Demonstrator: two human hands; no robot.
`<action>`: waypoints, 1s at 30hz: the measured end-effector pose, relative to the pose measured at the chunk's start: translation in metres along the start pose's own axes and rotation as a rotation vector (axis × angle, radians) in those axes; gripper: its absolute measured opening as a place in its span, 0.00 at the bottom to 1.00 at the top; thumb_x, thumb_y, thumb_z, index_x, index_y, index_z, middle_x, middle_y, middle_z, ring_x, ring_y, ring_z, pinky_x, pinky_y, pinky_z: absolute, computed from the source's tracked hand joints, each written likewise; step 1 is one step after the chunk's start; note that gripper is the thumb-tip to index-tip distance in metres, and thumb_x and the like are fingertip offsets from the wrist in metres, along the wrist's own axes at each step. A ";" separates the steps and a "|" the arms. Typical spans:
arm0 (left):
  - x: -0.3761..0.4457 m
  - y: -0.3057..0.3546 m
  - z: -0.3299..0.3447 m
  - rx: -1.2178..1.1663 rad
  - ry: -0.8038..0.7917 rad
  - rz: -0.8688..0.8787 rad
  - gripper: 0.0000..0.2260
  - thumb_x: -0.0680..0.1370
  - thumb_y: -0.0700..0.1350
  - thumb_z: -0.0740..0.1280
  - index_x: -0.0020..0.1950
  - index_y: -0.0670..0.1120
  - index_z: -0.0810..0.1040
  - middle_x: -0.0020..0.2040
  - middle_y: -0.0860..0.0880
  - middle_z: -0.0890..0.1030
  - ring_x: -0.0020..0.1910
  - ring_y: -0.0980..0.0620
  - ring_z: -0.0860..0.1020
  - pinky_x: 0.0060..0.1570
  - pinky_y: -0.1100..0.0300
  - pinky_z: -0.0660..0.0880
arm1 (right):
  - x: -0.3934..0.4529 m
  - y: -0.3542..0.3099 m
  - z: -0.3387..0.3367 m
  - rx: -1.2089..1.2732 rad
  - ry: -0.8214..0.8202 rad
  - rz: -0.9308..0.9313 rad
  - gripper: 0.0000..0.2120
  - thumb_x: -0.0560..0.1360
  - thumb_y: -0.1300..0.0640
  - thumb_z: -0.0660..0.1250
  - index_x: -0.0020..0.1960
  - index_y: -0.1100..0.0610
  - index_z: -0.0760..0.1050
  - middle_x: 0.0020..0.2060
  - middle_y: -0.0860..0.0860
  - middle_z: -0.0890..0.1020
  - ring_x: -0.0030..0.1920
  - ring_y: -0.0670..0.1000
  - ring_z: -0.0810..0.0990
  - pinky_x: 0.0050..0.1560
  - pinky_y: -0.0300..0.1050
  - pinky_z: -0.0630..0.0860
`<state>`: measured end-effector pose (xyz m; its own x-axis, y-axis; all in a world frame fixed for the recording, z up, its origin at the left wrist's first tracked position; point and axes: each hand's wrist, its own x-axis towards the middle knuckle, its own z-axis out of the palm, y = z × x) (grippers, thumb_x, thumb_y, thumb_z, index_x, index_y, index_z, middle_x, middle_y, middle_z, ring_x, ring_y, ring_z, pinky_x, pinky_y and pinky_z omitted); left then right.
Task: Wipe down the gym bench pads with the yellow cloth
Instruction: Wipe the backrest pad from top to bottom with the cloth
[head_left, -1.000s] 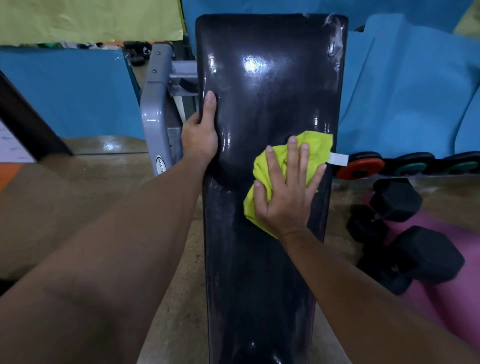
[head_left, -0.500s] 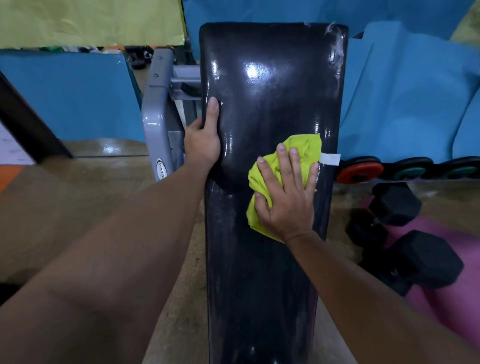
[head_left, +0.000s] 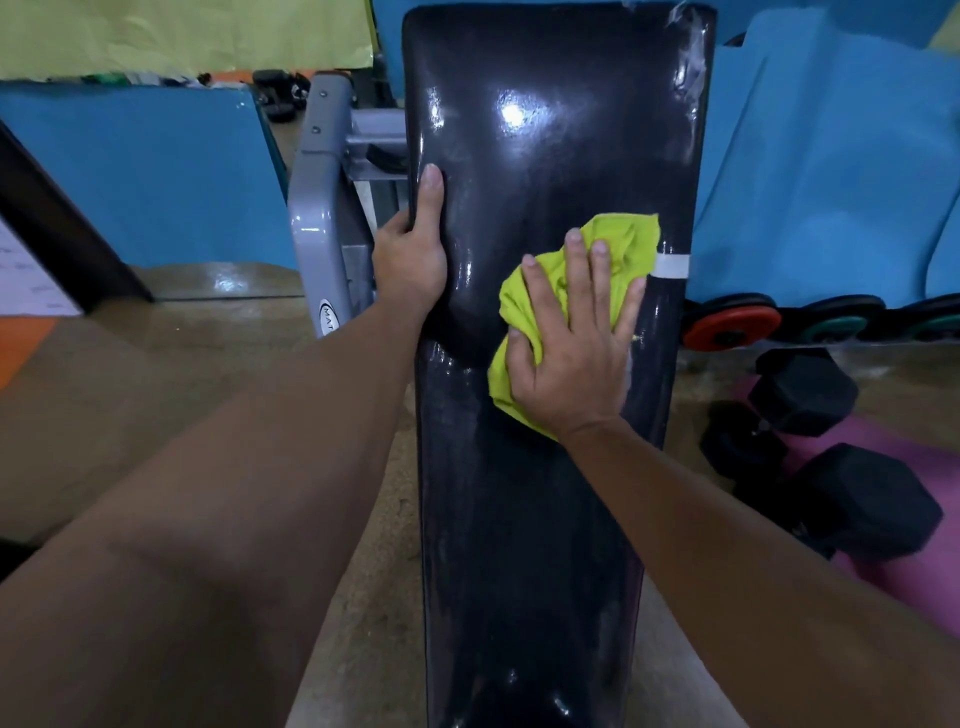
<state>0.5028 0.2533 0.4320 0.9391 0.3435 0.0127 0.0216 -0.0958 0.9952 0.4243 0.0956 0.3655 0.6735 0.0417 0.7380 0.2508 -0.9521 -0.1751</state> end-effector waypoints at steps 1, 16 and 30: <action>0.000 0.001 0.001 -0.003 0.000 0.004 0.21 0.74 0.71 0.64 0.39 0.56 0.83 0.42 0.58 0.86 0.49 0.57 0.83 0.61 0.56 0.77 | -0.002 -0.007 0.001 0.009 -0.012 -0.005 0.31 0.76 0.49 0.64 0.79 0.51 0.67 0.81 0.58 0.59 0.82 0.61 0.54 0.77 0.73 0.46; 0.000 0.005 0.000 0.068 0.011 0.022 0.21 0.76 0.70 0.63 0.38 0.56 0.82 0.42 0.59 0.84 0.50 0.57 0.82 0.62 0.58 0.75 | -0.030 -0.006 -0.001 -0.004 -0.111 -0.271 0.30 0.74 0.49 0.65 0.76 0.52 0.71 0.80 0.59 0.62 0.81 0.60 0.58 0.78 0.70 0.50; -0.003 0.000 -0.002 0.018 0.011 0.029 0.27 0.75 0.72 0.62 0.54 0.51 0.86 0.49 0.56 0.86 0.54 0.56 0.82 0.65 0.55 0.75 | -0.025 -0.021 0.006 0.024 -0.051 -0.132 0.30 0.74 0.51 0.66 0.76 0.51 0.71 0.80 0.59 0.63 0.81 0.60 0.57 0.79 0.70 0.48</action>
<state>0.4996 0.2539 0.4322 0.9357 0.3501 0.0427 0.0007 -0.1230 0.9924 0.4062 0.1160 0.3464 0.6676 0.1822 0.7219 0.3561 -0.9296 -0.0948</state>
